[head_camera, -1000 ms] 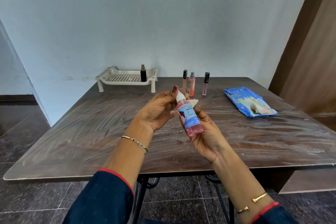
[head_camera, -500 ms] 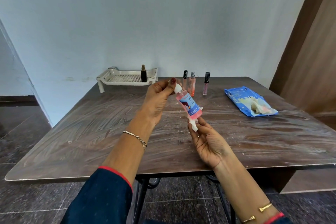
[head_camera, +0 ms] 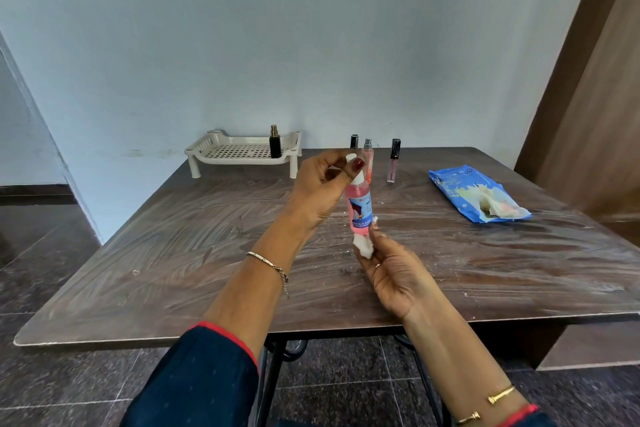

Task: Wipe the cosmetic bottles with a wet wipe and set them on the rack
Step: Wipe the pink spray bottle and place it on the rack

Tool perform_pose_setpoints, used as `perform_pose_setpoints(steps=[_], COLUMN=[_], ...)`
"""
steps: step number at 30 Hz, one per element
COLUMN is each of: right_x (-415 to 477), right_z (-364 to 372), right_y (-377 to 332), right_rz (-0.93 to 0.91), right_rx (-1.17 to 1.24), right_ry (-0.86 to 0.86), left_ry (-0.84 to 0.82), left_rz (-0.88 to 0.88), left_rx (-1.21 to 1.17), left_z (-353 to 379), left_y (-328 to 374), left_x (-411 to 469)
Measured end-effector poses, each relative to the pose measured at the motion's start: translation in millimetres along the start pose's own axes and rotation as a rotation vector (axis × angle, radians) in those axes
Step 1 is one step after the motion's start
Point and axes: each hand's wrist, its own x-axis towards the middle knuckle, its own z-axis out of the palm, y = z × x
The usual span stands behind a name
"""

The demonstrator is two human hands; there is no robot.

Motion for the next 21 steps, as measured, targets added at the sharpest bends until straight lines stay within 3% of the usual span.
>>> perform_pose_setpoints(steps=[5,9,17,21], right_x=[-1.9,-8.0,-4.5,-6.3], right_z=[1.7,11.4,13.6,16.5], right_y=[3.9,2.0,-1.5,6.7], right_rz=[-0.018,-0.01,-0.026,0.026], right_rx=[0.038,0.062,0.061,0.053], right_ry=[0.03,-0.012,-0.023,-0.096], left_ry=[-0.071,-0.173,-0.133,-0.127], left_rz=[-0.087,-0.117,-0.111,-0.062], left_rx=[-0.185,-0.176,-0.243,-0.147], left_z=[1.4,14.9,19.0,22.2], left_y=[2.8,-6.8,-20.4,-23.2], left_x=[-6.5,-18.7,-27.0,-30.0])
